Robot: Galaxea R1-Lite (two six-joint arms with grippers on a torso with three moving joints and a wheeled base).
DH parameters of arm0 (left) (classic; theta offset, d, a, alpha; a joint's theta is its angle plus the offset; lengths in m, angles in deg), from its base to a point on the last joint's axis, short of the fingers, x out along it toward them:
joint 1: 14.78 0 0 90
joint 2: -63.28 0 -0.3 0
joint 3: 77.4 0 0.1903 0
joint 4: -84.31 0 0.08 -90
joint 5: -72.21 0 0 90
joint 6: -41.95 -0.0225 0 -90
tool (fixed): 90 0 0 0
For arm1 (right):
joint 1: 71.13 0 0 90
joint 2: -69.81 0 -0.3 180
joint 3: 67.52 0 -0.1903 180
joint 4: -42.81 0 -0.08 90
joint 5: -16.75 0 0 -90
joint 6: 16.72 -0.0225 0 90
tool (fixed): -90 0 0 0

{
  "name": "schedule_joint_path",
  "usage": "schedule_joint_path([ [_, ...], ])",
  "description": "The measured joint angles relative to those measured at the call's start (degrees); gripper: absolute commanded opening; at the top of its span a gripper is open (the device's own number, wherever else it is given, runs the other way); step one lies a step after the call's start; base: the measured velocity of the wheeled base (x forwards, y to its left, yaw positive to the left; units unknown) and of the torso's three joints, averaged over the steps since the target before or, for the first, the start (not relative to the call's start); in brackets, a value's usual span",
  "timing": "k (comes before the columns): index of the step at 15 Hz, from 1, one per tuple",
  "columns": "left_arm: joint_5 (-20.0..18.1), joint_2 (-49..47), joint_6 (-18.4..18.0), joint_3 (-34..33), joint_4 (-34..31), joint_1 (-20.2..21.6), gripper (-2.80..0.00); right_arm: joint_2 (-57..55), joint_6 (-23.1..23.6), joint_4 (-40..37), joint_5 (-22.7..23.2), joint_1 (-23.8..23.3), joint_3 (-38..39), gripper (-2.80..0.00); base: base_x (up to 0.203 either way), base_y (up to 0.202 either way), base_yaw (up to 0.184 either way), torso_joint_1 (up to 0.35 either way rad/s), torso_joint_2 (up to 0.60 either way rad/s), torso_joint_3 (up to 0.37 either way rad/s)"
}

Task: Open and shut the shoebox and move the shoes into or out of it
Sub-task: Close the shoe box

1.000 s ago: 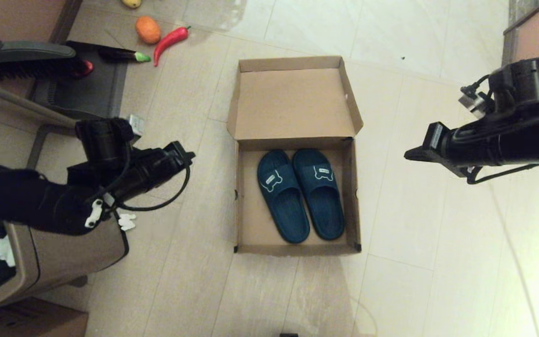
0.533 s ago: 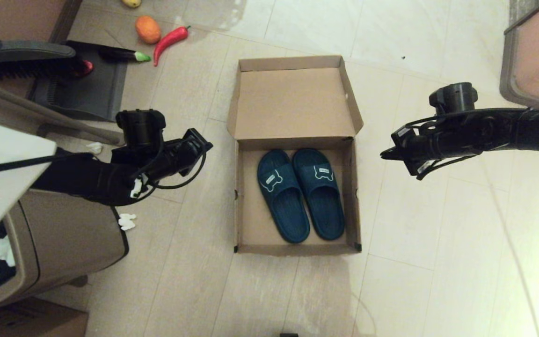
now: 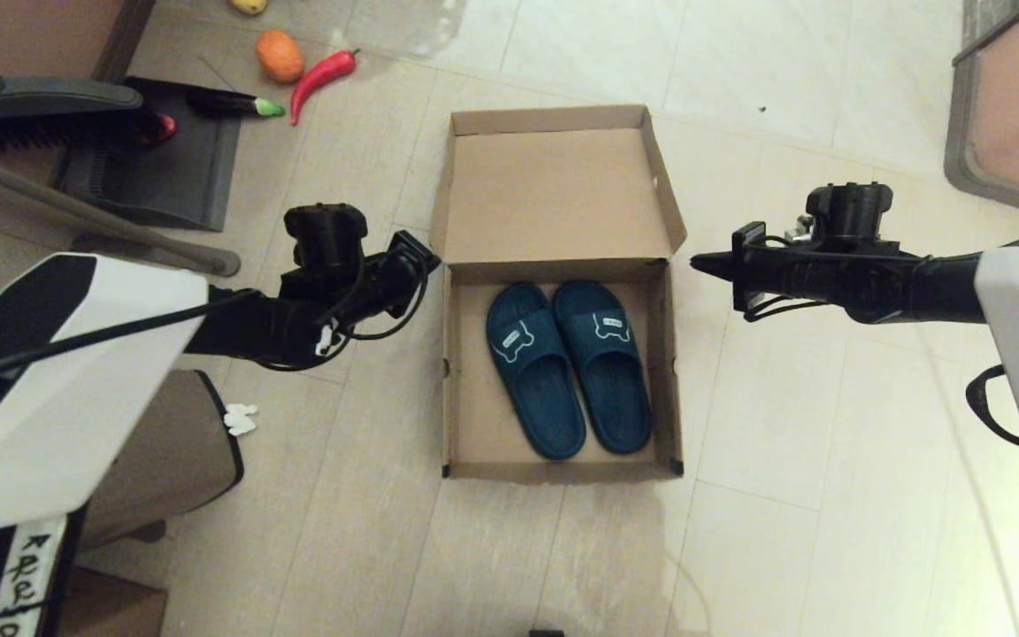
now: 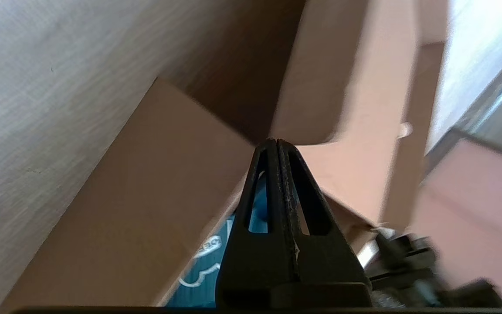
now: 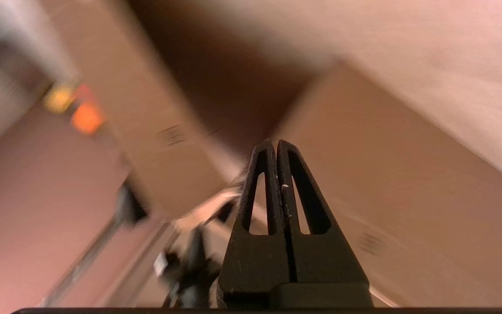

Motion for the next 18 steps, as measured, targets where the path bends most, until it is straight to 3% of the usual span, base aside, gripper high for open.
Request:
schedule_joint_path([
  [5,2.5,-5.0,-0.6,7.0,-3.0,-0.4,-2.80,-2.8,0.0,8.1,1.7,0.3,-0.1,-2.80,0.000,0.000,0.000,0.000,0.00,0.000],
  [9,2.4,-6.2,-2.8,8.0,-4.4,-0.5,-2.80,-5.4,0.1,15.3,-1.1,1.5,-0.1,-2.80,0.000,0.000,0.000,0.000,0.00,0.000],
  [18,3.0,-6.0,-3.4,9.8,-8.1,-2.6,-2.80,-8.2,-0.4,16.3,-4.6,3.6,0.4,-2.80,0.000,0.000,0.000,0.000,0.00,0.000],
])
